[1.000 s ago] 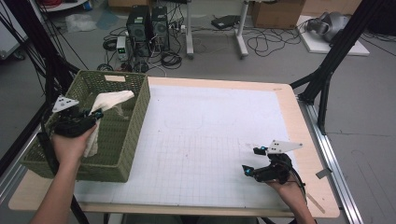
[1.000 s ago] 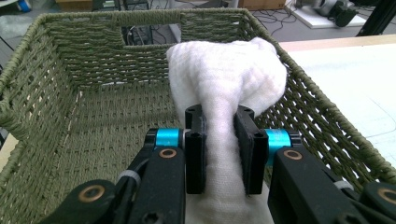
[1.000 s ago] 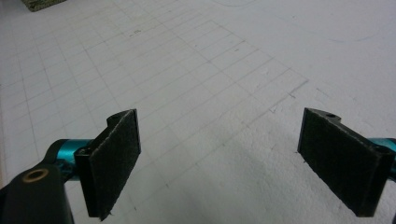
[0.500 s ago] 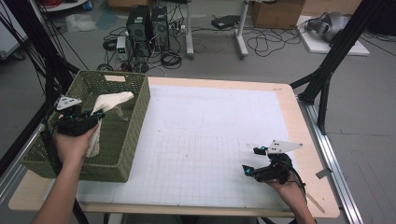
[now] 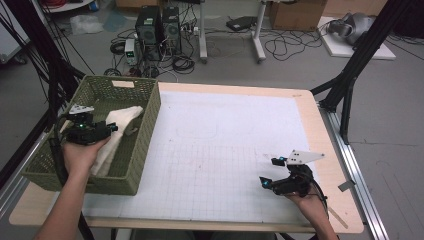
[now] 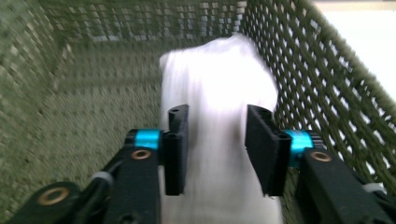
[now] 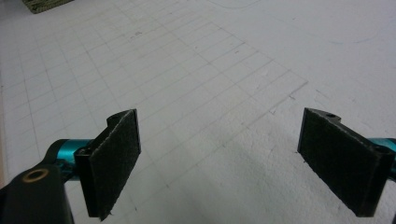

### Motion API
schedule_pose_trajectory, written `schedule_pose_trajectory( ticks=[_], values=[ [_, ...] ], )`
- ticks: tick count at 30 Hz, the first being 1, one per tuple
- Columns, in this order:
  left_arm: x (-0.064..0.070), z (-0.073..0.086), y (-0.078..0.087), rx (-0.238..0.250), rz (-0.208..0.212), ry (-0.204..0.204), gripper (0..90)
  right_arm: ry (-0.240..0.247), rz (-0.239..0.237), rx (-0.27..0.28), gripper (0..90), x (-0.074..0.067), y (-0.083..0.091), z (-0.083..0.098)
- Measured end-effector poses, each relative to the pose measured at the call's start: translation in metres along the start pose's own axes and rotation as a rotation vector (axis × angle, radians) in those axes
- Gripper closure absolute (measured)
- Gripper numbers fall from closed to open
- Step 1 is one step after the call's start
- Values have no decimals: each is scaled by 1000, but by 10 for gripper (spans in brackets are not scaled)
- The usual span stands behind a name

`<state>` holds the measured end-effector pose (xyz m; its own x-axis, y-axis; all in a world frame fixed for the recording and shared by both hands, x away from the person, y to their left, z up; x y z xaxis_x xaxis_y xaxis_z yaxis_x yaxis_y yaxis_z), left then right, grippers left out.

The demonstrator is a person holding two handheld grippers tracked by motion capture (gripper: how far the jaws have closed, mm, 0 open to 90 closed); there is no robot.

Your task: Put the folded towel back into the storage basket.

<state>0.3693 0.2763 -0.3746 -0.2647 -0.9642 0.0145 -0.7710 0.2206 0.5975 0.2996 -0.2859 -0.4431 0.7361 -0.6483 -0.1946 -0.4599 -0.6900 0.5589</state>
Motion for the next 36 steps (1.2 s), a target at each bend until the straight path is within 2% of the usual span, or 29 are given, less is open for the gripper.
schedule_pose_trajectory(
  ticks=[9, 14, 22, 36],
  values=[
    [-1, 0, 1, 7, -5, 6, 541, 2, 2, 8, 126, 0, 1, -1],
    [-2, -1, 2, 18, 4, -2, 580, 0, 0, 8, 126, -1, 1, -1],
    [0, -2, 4, 40, 30, -30, 610, 2, 0, 9, 126, 0, 1, -1],
    [0, -4, 8, 73, 78, -51, 667, 0, -6, 16, 126, -1, 1, -1]
  ],
)
Point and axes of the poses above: each handheld gripper's, and its own axes: y roughly backward along the jaws, z roughly out of its underside, x roughly to its right, the point moved 3 cm from there along -y, roughly forward along the jaws, and after that the axes turned 6 degrees about -y, right-handed, at the moved point
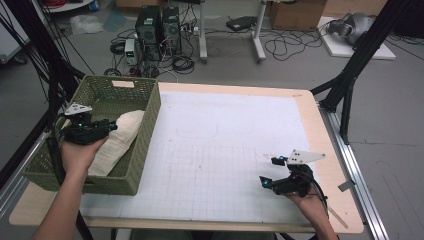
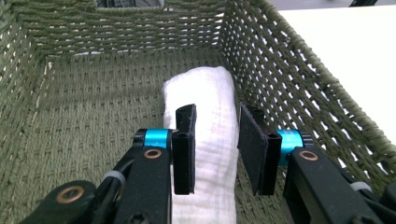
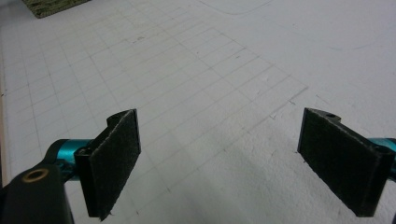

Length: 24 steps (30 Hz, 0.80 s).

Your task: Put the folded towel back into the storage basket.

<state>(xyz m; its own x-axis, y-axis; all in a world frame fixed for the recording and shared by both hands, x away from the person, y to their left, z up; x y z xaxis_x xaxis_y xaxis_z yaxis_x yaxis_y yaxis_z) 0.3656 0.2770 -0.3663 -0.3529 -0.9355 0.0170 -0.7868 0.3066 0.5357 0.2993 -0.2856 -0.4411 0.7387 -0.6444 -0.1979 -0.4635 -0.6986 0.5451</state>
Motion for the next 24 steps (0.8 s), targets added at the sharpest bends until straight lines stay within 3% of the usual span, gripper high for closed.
schedule_pose_trajectory(
  ticks=[9, 24],
  values=[
    [3, -4, 2, 29, 14, -23, 639, -2, -3, 6, 126, 1, 0, 0],
    [7, -8, 3, 34, 57, -56, 587, -4, 4, 8, 125, 0, 1, 0]
  ],
)
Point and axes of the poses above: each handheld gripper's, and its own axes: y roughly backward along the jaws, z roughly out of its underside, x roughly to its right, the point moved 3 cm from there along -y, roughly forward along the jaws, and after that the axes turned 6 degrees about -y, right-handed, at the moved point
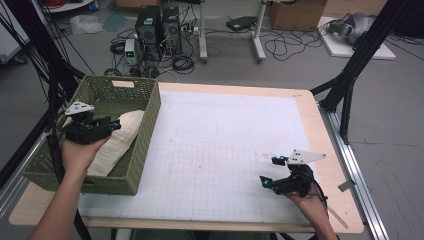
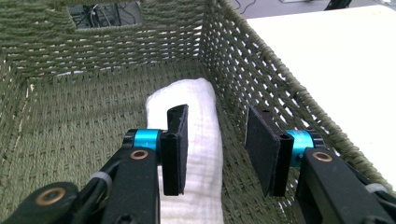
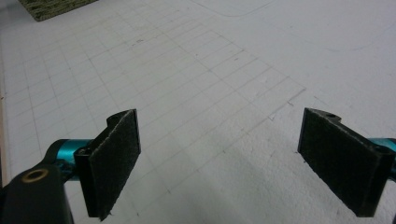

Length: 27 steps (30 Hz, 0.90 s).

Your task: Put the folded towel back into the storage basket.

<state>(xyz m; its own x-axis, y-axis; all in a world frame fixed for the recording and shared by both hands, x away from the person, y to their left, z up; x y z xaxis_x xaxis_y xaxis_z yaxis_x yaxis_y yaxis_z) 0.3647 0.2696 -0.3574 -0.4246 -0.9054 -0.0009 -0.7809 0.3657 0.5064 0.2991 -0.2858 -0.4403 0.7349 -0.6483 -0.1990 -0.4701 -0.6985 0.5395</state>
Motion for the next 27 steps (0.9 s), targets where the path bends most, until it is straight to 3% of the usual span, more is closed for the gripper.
schedule_pose_trajectory(
  ticks=[12, 27],
  values=[
    [6, -6, 3, 14, 23, -14, 561, 3, -3, 8, 125, 0, 1, -1],
    [37, -24, 14, 79, 104, -82, 512, -4, -1, 25, 123, -1, 6, -2]
  ],
)
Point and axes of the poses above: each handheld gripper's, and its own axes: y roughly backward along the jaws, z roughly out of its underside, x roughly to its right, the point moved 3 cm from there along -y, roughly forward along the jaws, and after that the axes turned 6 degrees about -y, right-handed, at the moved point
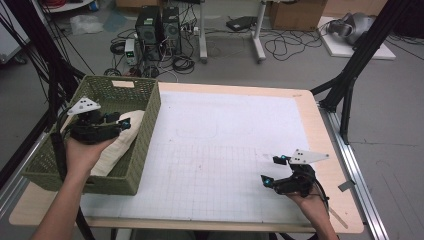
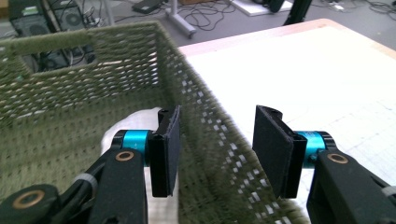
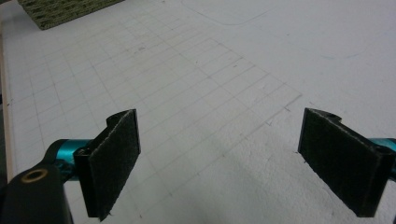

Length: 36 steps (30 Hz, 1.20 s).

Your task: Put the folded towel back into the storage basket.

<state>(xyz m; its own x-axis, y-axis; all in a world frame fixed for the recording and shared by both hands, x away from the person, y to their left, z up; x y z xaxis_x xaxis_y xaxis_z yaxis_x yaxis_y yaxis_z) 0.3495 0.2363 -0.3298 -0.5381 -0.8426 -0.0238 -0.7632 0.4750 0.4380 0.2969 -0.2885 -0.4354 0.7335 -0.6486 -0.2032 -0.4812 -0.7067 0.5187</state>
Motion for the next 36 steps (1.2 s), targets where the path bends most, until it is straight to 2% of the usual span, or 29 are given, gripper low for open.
schedule_pose_trajectory(
  ticks=[28, 36],
  values=[
    [46, -9, -3, 57, 107, -69, 453, 8, 4, 7, 122, -1, 0, -1],
    [66, -9, -7, 73, 138, -83, 434, 7, 3, 9, 122, -2, 1, -1]
  ],
)
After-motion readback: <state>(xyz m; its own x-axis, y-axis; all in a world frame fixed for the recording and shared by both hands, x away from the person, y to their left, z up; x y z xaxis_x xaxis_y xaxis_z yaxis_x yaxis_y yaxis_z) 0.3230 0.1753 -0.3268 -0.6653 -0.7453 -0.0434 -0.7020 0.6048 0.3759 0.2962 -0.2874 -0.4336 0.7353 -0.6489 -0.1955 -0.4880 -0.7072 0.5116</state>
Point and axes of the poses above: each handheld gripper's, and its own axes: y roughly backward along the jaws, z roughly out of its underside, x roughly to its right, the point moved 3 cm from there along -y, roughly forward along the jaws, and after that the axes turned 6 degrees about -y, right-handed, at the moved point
